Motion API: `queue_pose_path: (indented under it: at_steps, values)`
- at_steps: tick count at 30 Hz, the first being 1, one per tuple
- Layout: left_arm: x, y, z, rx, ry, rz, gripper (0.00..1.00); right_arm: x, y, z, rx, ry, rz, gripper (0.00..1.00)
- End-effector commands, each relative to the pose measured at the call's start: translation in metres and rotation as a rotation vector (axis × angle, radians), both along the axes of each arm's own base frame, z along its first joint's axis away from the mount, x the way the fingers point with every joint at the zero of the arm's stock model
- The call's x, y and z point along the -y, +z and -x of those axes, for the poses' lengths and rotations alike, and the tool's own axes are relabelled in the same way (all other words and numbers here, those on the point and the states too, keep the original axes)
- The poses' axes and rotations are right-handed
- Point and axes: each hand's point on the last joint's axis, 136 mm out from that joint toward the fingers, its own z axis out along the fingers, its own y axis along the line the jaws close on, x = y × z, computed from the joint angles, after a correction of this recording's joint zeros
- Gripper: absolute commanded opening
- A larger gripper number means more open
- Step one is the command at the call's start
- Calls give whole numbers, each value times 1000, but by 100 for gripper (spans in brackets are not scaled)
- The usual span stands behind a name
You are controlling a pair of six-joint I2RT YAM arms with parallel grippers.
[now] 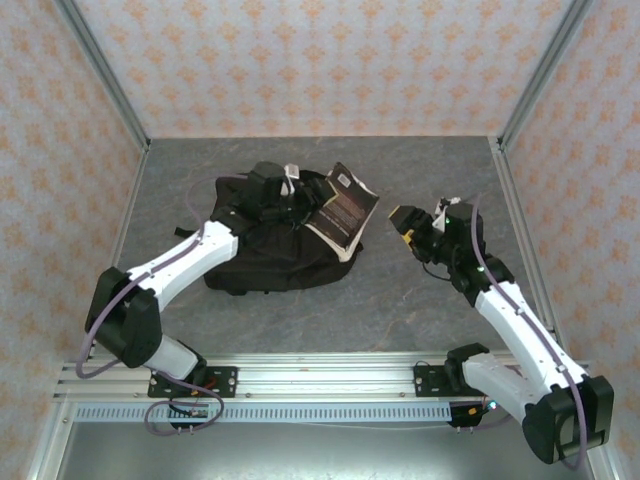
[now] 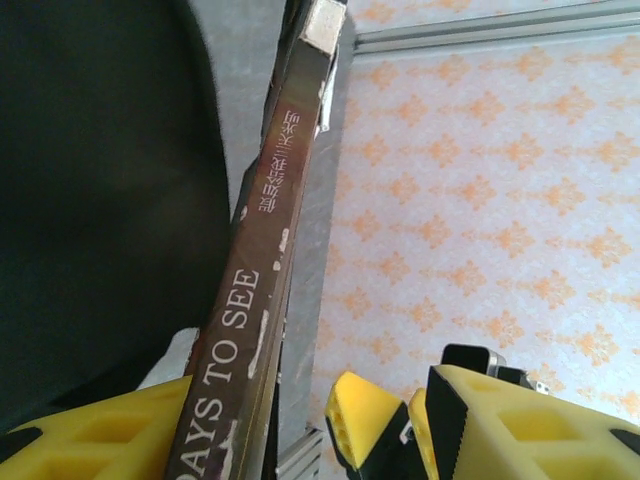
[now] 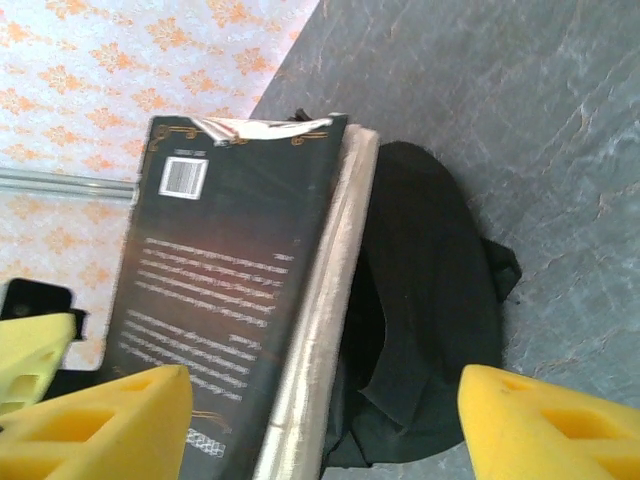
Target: Pack the student bag
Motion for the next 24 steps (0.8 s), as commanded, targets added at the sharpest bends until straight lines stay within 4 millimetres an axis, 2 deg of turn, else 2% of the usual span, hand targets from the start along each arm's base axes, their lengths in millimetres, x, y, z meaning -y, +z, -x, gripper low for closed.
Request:
queue_pose_path:
  at_steps: [1, 4, 7, 11, 14, 20, 24]
  values:
    - [-6, 59, 0, 206, -41, -64, 0, 11, 13, 3, 38, 9, 129, 74]
    - [-17, 71, 11, 287, -98, -221, 0, 12, 32, -1, 114, 24, 177, 87]
    - [-29, 83, 24, 359, -150, -321, 0, 6, 54, -7, 189, 69, 198, 91]
    - [-39, 95, 47, 439, -262, -430, 0, -19, 84, -19, 371, 176, 156, 92]
    - [-36, 100, 66, 456, -356, -373, 0, -42, 100, -29, 507, 282, 144, 93]
    - [-36, 109, 81, 435, -397, -224, 0, -82, 84, -55, 473, 563, 194, 96]
    - [-35, 116, 88, 450, -409, -193, 0, -107, 85, -48, 493, 762, 86, 98]
